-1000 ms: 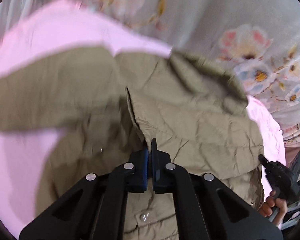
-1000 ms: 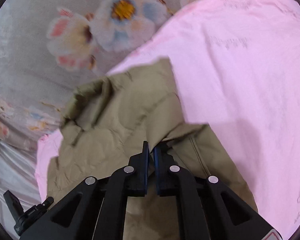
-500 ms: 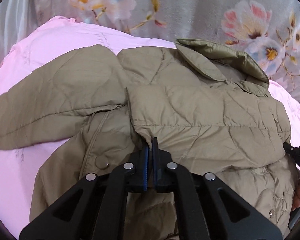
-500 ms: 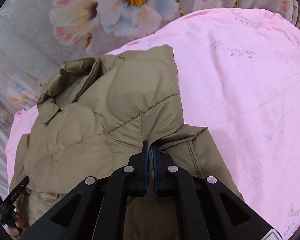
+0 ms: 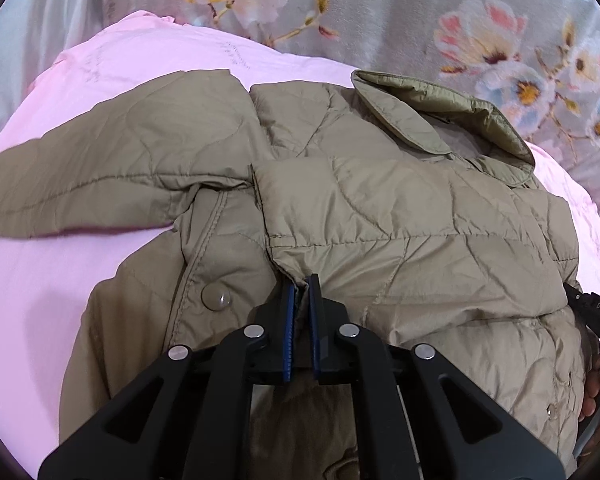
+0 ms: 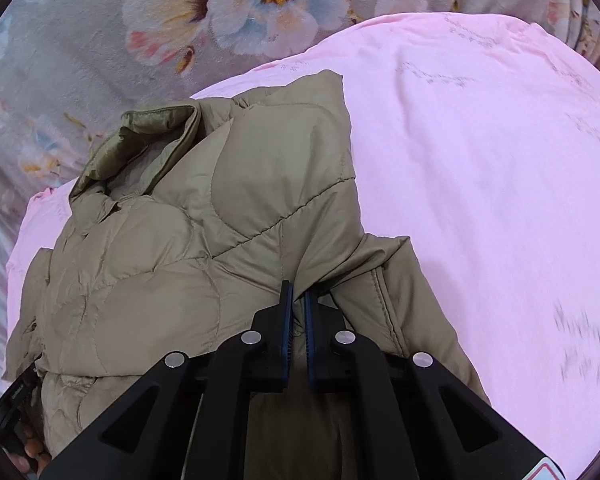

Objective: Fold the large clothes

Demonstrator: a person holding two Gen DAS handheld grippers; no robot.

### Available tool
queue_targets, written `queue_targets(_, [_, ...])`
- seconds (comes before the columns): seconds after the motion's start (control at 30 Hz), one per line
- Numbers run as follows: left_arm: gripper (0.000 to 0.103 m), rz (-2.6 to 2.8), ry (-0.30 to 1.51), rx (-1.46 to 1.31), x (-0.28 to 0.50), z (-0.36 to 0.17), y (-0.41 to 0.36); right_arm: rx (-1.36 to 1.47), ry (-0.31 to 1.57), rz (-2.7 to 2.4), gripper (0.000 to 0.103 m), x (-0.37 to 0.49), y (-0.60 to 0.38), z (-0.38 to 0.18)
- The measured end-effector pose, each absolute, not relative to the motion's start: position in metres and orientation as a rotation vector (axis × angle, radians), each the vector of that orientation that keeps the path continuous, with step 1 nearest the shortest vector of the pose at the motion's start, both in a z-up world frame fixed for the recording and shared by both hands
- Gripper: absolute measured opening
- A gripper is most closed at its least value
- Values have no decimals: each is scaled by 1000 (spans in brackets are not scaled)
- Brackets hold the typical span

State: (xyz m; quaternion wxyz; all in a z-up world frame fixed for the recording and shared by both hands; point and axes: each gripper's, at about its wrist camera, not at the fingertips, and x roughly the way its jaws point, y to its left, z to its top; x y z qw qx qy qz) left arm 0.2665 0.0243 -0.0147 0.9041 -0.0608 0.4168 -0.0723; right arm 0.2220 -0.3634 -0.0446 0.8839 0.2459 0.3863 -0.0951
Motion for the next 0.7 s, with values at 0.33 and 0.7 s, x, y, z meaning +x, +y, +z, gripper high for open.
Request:
queue_targets(0.33, [14,-111,866,-63,209,6,36,540,827,-230,16,157,-340,-25])
queue_targets(0.7, [55,-154,772,14,222,57,-8,347,773,-120,28,172,-266,22])
